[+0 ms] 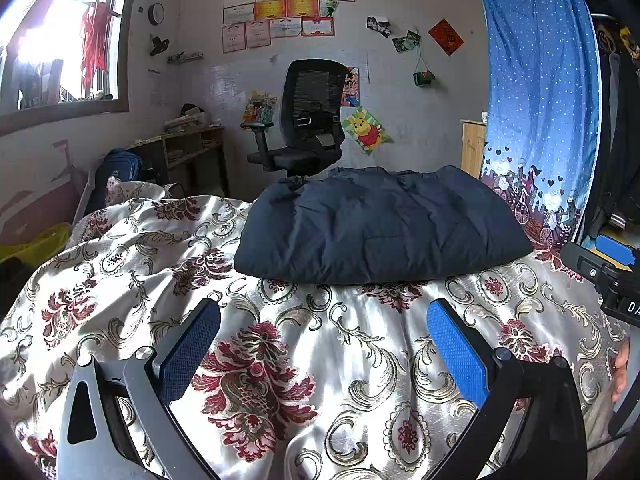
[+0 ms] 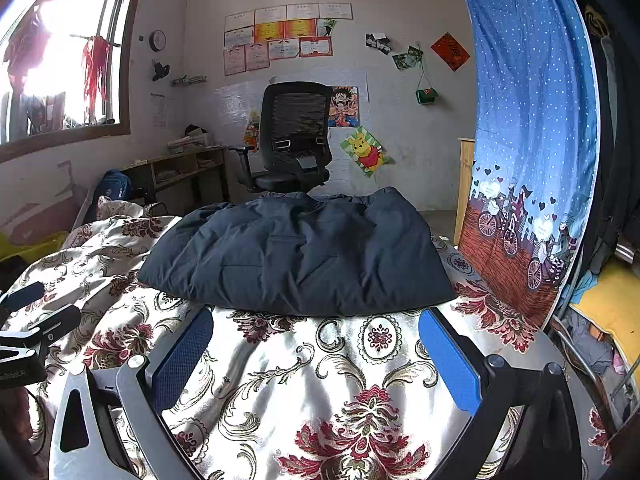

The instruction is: Fold large clothes

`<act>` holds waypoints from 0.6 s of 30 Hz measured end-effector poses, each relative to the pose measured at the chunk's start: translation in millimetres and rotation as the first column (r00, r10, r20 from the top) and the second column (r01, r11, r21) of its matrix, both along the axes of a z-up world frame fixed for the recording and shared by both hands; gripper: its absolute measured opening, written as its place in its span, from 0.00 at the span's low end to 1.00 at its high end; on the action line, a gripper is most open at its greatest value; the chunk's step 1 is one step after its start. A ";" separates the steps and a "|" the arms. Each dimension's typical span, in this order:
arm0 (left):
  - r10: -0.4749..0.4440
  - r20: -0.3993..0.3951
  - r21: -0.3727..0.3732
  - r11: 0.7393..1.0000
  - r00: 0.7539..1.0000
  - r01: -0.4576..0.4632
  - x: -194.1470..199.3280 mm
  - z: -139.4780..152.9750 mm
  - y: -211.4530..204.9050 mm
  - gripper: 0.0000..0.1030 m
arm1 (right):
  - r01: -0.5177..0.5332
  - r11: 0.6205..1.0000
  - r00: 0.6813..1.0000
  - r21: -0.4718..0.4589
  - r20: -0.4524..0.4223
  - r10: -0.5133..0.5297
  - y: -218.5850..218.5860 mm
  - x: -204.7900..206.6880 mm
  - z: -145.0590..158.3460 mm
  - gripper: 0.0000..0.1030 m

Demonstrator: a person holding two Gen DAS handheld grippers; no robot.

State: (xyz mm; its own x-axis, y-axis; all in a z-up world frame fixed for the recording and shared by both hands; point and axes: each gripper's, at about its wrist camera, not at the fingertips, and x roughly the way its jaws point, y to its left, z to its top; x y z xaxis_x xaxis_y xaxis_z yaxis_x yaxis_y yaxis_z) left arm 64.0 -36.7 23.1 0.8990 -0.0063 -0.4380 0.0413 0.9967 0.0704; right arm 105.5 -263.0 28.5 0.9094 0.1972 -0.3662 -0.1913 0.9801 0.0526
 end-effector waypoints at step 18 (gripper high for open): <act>0.039 -0.047 0.000 0.999 0.998 -0.039 -1.1 -5.2 -5.2 0.98 | 0.001 1.000 1.000 0.002 -0.001 -0.001 -0.4 0.2 0.5 1.00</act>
State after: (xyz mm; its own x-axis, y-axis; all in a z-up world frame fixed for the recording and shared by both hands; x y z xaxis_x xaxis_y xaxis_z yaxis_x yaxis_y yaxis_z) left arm 62.9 -41.9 17.9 0.8768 0.0279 -0.4801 0.0058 0.9976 0.0685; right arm 105.7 -263.4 29.0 0.9091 0.1972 -0.3670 -0.1906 0.9802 0.0545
